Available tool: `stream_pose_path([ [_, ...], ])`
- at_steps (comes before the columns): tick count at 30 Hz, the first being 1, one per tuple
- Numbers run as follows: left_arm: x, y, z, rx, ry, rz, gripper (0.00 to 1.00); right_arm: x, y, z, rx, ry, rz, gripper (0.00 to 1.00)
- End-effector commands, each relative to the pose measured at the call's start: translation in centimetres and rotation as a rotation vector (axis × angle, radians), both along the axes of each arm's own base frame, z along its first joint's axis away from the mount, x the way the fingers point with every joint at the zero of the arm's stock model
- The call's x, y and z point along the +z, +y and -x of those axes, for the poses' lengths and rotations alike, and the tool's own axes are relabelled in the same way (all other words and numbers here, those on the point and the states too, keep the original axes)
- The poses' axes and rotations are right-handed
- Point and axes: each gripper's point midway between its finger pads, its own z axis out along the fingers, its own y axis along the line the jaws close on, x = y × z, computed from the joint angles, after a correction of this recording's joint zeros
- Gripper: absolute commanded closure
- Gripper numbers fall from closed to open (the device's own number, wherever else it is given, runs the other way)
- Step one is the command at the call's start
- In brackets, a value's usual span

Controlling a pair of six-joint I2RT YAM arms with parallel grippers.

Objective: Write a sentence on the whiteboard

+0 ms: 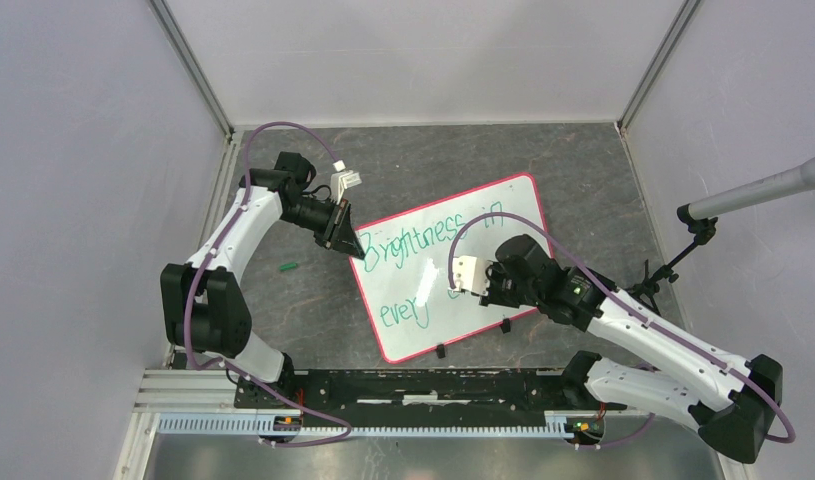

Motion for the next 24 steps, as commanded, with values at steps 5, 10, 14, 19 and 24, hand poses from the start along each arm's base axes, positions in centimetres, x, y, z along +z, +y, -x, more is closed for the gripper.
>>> stream_pose_path([
  [5, -1.9, -0.3, -0.3, -0.042, -0.03, -0.065, 0.97, 3.0, 1.2, -2.1, -0.042, -0.095, -0.081, 1.0],
  [10, -1.8, -0.3, -0.4, -0.041, -0.033, -0.065, 0.97, 2.9, 1.7, -2.0, -0.026, -0.08, -0.097, 1.0],
  [14, -1.8, -0.3, -0.4, -0.041, -0.032, -0.066, 0.97, 3.2, 2.1, -2.0, -0.015, -0.076, -0.107, 1.0],
  [19, -1.8, -0.3, -0.3, -0.041, -0.032, -0.067, 0.98, 2.9, 2.7, -1.3, 0.022, -0.046, -0.119, 1.0],
  [24, -1.8, -0.3, -0.5, -0.041, -0.034, -0.068, 0.98, 2.8, 2.9, -0.7, 0.051, -0.025, -0.126, 1.0],
])
